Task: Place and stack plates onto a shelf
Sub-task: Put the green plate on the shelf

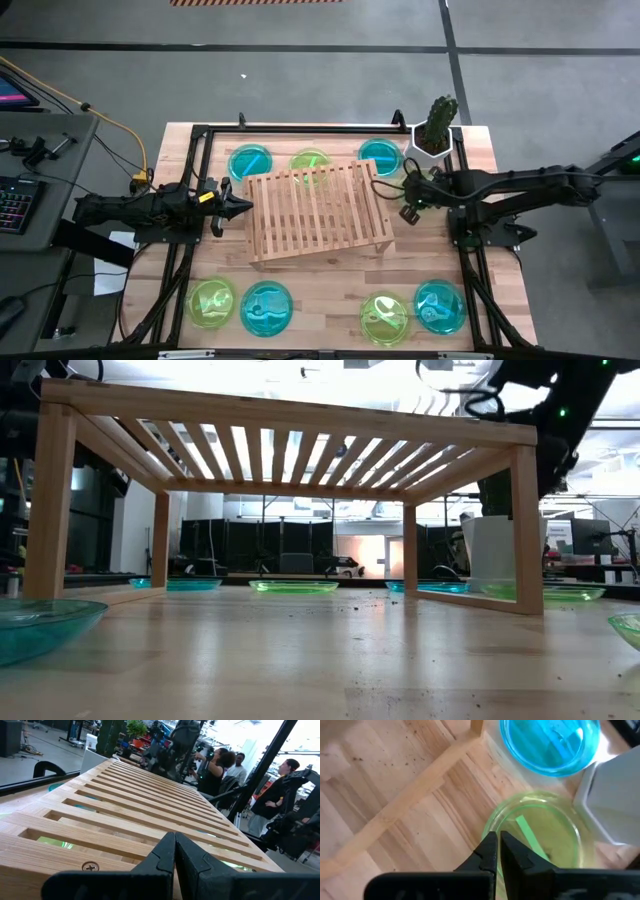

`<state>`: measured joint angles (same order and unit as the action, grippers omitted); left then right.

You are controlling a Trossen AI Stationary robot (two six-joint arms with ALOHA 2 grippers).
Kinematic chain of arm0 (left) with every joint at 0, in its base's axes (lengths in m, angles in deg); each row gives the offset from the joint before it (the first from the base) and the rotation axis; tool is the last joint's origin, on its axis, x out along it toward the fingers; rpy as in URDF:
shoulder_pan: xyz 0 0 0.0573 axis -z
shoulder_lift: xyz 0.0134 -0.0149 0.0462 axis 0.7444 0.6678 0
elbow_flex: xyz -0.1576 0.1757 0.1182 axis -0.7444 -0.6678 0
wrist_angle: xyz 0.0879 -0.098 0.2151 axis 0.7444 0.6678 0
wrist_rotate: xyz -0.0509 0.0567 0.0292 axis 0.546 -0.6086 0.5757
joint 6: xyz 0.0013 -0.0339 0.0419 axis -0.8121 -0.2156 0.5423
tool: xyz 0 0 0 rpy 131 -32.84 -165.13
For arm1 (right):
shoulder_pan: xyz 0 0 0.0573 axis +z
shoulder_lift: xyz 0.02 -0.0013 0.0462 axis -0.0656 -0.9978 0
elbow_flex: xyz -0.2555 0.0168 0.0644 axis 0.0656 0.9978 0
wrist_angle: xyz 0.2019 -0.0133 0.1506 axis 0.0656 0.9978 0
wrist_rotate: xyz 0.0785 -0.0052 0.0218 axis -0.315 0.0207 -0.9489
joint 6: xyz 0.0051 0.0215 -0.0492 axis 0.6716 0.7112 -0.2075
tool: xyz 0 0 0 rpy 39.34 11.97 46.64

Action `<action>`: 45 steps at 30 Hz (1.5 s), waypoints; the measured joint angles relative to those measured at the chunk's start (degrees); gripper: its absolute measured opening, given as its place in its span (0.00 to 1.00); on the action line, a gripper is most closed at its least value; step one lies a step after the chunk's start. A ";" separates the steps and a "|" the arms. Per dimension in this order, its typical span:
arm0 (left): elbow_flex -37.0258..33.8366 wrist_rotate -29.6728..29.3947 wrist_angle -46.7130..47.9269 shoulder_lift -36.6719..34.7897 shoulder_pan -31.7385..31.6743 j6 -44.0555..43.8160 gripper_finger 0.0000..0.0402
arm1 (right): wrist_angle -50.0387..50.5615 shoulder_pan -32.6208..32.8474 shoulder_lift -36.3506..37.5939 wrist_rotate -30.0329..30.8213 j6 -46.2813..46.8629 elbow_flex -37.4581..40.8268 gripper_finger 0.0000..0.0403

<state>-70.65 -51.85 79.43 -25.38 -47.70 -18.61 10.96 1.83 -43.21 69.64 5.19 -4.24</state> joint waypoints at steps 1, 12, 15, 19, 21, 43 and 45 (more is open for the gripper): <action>0.00 0.00 0.00 0.00 0.02 0.00 0.00 | 1.07 0.00 0.39 0.06 -0.45 -0.68 0.00; 0.00 0.00 0.00 0.00 0.01 -0.02 0.00 | 0.35 0.04 5.12 -3.04 19.60 3.64 0.01; 0.00 0.00 0.00 0.00 0.02 -0.01 0.00 | -2.40 -0.30 7.49 -3.72 27.45 6.92 0.06; 0.00 0.00 0.00 0.00 0.01 0.00 0.00 | -5.31 -4.40 8.12 -1.63 34.60 10.11 0.18; 0.00 0.00 0.00 0.00 0.02 0.00 0.00 | -5.53 -7.69 6.92 -1.60 37.34 11.76 0.20; 0.00 0.00 0.00 0.00 -0.01 -0.01 0.00 | -21.83 -27.40 -12.95 -6.83 26.26 15.75 0.02; 0.00 0.00 0.00 0.00 -0.01 -0.02 0.00 | -22.74 -26.35 -13.50 -7.48 26.21 15.62 0.03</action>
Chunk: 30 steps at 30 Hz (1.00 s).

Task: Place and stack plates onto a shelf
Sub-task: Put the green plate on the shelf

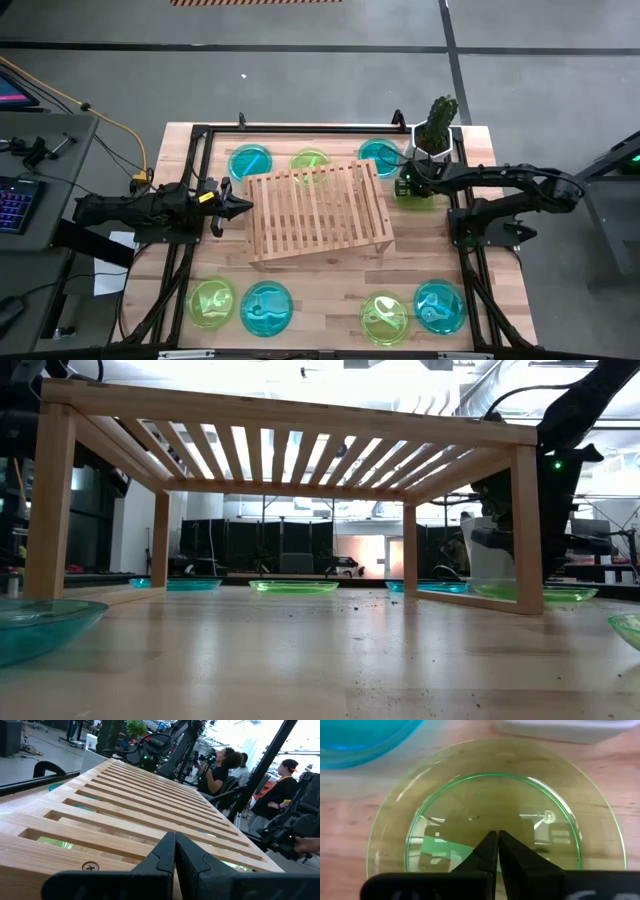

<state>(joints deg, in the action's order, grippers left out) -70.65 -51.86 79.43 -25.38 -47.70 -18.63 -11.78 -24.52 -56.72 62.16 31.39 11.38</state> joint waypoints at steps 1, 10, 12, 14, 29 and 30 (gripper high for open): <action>0.00 0.02 0.00 0.00 0.00 0.02 0.00 | -0.24 0.73 -0.07 -0.17 0.30 -0.01 0.02; 0.00 0.00 0.00 0.00 0.00 0.02 0.00 | -2.24 6.94 0.88 -4.34 3.98 -0.64 0.01; 0.00 0.00 0.00 0.00 0.00 0.00 0.00 | -0.64 8.11 2.29 -4.13 3.65 -2.44 0.01; 0.00 0.00 0.00 0.00 0.00 0.02 0.00 | 2.93 9.29 4.37 -3.07 2.49 -4.89 0.01; 0.00 0.00 0.00 0.01 0.02 0.01 0.00 | 19.42 45.79 15.23 10.55 54.29 -7.94 0.18; 0.00 0.02 0.00 0.00 0.00 0.02 0.00 | 20.50 47.79 14.54 11.70 59.37 -7.94 0.20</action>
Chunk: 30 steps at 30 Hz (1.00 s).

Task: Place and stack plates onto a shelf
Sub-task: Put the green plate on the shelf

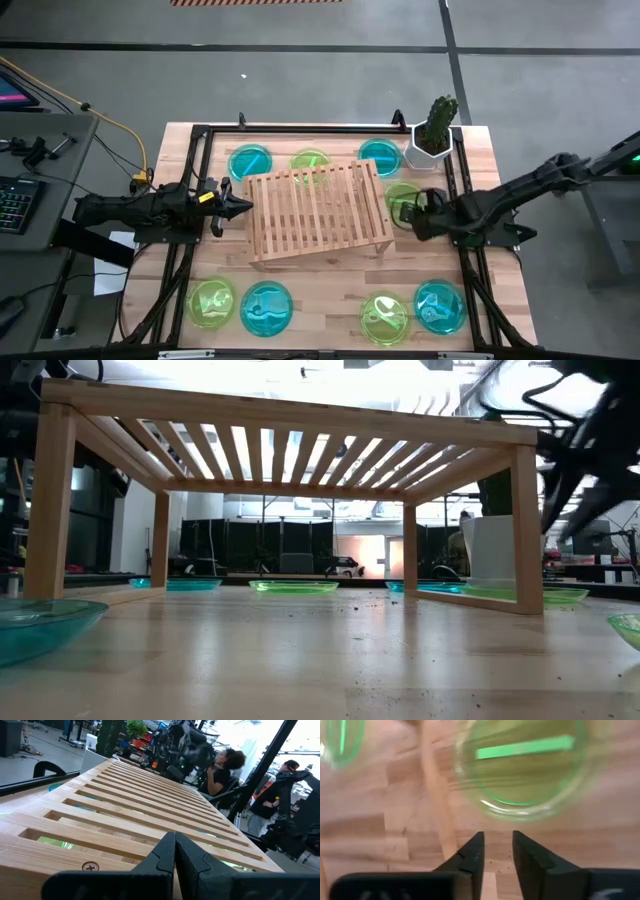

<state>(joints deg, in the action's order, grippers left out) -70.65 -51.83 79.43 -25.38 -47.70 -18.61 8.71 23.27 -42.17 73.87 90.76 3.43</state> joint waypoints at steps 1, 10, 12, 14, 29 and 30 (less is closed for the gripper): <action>0.00 0.00 0.00 0.00 0.01 -0.02 0.00 | 1.10 1.57 -0.83 0.75 5.26 0.00 0.23; 0.00 -0.02 -0.02 0.00 0.02 -0.02 0.00 | 2.18 1.25 -9.05 -5.17 15.12 0.00 0.48; 0.00 -0.02 -0.02 0.00 0.00 -0.02 0.00 | 3.01 0.11 -10.79 -6.38 15.46 0.00 0.52; 0.00 -0.02 -0.02 0.00 0.02 -0.01 0.00 | 4.05 -1.14 -12.14 -6.51 15.69 0.04 0.56; 0.00 -0.02 -0.03 0.02 0.00 0.00 0.00 | -11.75 -10.25 -6.12 -6.88 14.88 11.84 0.53; 0.00 0.00 -0.07 0.02 0.02 0.00 0.00 | -11.21 -10.74 -5.27 -6.43 14.75 12.11 0.52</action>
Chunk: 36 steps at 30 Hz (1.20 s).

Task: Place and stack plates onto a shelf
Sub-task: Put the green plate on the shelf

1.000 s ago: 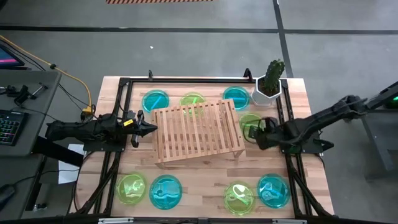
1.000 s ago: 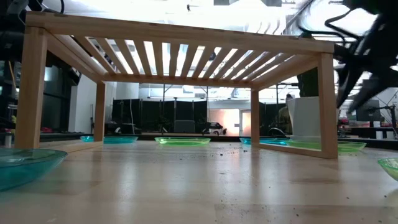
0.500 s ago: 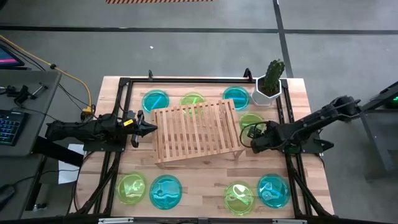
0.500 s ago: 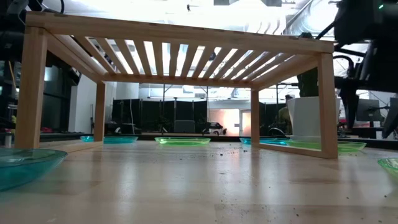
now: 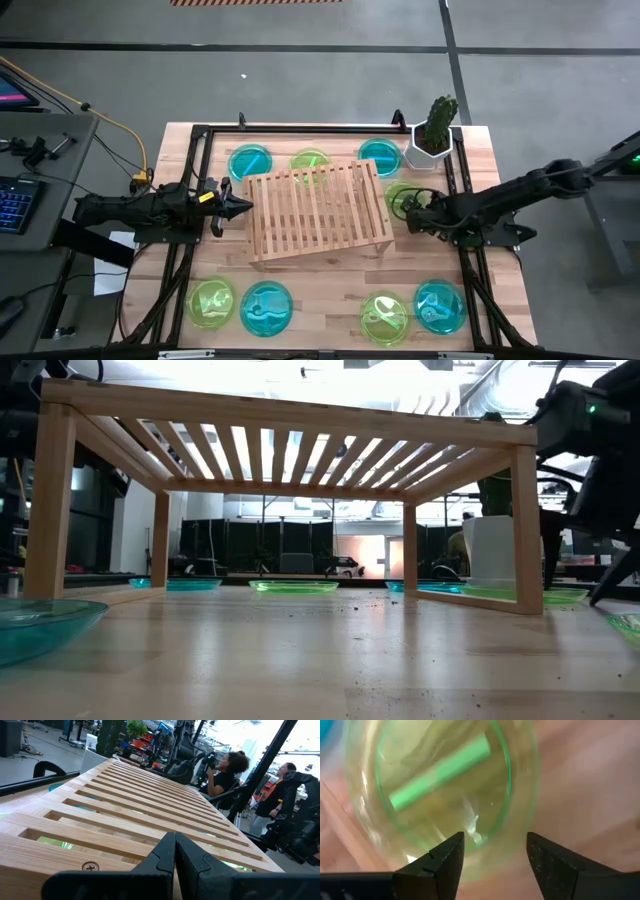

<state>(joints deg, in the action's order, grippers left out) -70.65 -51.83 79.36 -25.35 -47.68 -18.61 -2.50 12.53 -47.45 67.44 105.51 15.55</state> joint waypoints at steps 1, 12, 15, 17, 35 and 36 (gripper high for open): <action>0.00 -0.02 0.00 -0.02 -0.02 0.00 0.00 | 0.25 -0.54 0.73 0.55 -0.08 0.45 0.51; 0.00 -0.02 -0.03 0.00 -0.02 -0.01 0.00 | -4.29 -5.11 3.75 -0.52 -0.66 4.75 0.38; 0.00 -0.02 -0.04 0.00 -0.01 0.00 0.00 | -3.95 -6.50 3.74 -1.19 -1.02 4.78 0.31; 0.00 -0.02 -0.04 0.00 -0.02 0.00 0.00 | -3.64 -7.19 3.66 -1.42 -1.86 4.78 0.26; 0.00 -0.02 -0.07 0.00 0.00 0.00 0.00 | 3.07 -5.76 4.62 3.98 -9.03 2.22 0.00; 0.00 -0.02 -0.07 0.00 0.00 0.00 0.00 | 3.80 -5.71 4.93 3.96 -9.67 1.39 0.00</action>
<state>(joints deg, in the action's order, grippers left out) -70.65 -51.85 79.30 -25.35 -47.69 -18.61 1.30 6.82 -42.51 71.40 95.84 16.93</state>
